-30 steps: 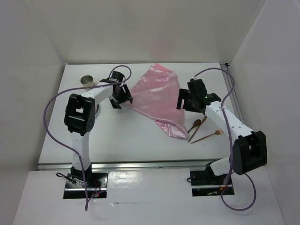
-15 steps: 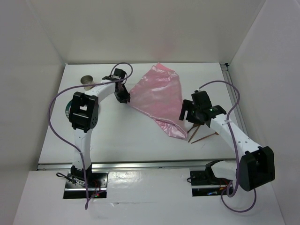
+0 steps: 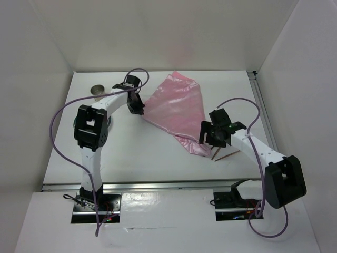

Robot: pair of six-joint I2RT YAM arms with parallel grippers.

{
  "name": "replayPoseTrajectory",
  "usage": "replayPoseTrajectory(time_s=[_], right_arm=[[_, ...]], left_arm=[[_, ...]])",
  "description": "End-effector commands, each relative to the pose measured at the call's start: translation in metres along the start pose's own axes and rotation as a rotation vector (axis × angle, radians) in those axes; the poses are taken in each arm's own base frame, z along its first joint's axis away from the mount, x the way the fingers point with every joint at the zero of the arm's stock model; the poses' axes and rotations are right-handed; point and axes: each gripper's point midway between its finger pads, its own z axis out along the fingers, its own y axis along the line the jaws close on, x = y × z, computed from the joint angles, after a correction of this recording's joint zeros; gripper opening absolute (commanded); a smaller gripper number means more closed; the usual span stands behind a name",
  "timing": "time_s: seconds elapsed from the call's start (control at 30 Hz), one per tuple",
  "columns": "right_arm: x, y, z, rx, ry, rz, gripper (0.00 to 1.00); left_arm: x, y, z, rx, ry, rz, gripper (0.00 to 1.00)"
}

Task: Set the dinner table for one person

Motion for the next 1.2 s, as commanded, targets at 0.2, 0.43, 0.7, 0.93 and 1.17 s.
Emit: replayPoseTrajectory(time_s=[0.2, 0.43, 0.7, 0.93, 1.17], right_arm=[[-0.003, 0.016, 0.014, -0.036, 0.0, -0.104, 0.77], [0.003, 0.02, 0.03, -0.048, 0.039, -0.125, 0.52], [-0.05, 0.027, -0.012, -0.001, -0.119, -0.113, 0.0], [-0.128, 0.06, -0.103, -0.081, -0.364, -0.181, 0.0], [-0.158, 0.07, -0.192, -0.145, -0.537, -0.227, 0.0]], left_arm=[[-0.032, -0.02, -0.058, 0.079, -0.077, 0.081, 0.0], [-0.048, -0.039, -0.082, 0.136, -0.108, 0.108, 0.0], [-0.085, -0.054, -0.14, 0.208, -0.21, 0.122, 0.0], [-0.12, -0.056, -0.247, 0.361, -0.367, 0.106, 0.0], [-0.114, -0.029, -0.346, 0.447, -0.489, 0.103, 0.0]])
